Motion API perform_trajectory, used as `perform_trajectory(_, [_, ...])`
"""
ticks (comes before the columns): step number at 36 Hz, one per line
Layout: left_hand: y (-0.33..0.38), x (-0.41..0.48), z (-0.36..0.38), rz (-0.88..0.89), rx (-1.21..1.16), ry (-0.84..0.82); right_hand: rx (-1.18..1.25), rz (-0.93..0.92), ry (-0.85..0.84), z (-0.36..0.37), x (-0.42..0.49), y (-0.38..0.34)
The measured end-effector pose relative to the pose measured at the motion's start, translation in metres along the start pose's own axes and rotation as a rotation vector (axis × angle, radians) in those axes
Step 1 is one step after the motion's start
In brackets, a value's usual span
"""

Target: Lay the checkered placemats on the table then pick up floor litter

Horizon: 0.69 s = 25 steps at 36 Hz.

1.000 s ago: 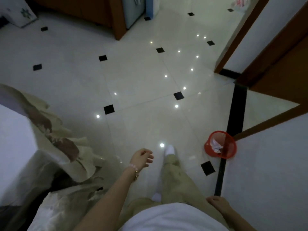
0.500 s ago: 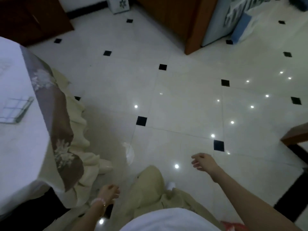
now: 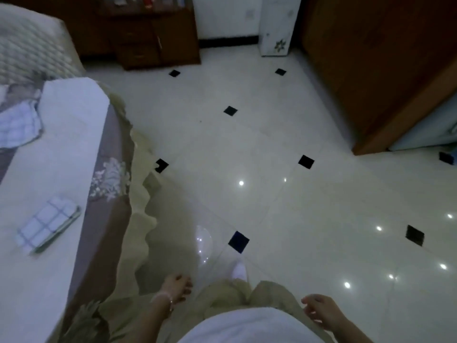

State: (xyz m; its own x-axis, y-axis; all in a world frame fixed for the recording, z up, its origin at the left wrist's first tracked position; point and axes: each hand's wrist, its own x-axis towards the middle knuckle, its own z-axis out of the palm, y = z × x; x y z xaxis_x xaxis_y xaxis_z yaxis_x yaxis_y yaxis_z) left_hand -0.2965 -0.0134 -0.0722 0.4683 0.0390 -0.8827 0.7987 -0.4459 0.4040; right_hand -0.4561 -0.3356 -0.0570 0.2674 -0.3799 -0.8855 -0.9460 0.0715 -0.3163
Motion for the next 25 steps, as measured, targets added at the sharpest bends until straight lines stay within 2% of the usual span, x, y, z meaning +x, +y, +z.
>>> perform_trajectory(5, [0.128,0.013,0.004,0.155,-0.182,0.037,-0.109,-0.067,0.083,-0.021,0.045,-0.086])
perform_trajectory(8, [0.181,0.026,0.004,0.228,-0.259,0.038,-0.164,-0.043,-0.003,-0.029,0.067,-0.155])
perform_trajectory(11, [0.213,0.044,-0.001,0.222,-0.352,0.083,-0.240,-0.027,-0.060,-0.033,0.085,-0.226])
perform_trajectory(15, [0.222,0.073,-0.009,0.124,-0.515,0.147,-0.435,-0.115,-0.120,-0.024,0.118,-0.326])
perform_trajectory(19, [0.211,0.087,-0.013,-0.061,-0.650,0.261,-0.712,-0.284,-0.200,-0.003,0.149,-0.428])
perform_trajectory(25, [0.191,0.088,-0.002,-0.267,-0.883,0.427,-1.041,-0.570,-0.400,0.076,0.162,-0.573])
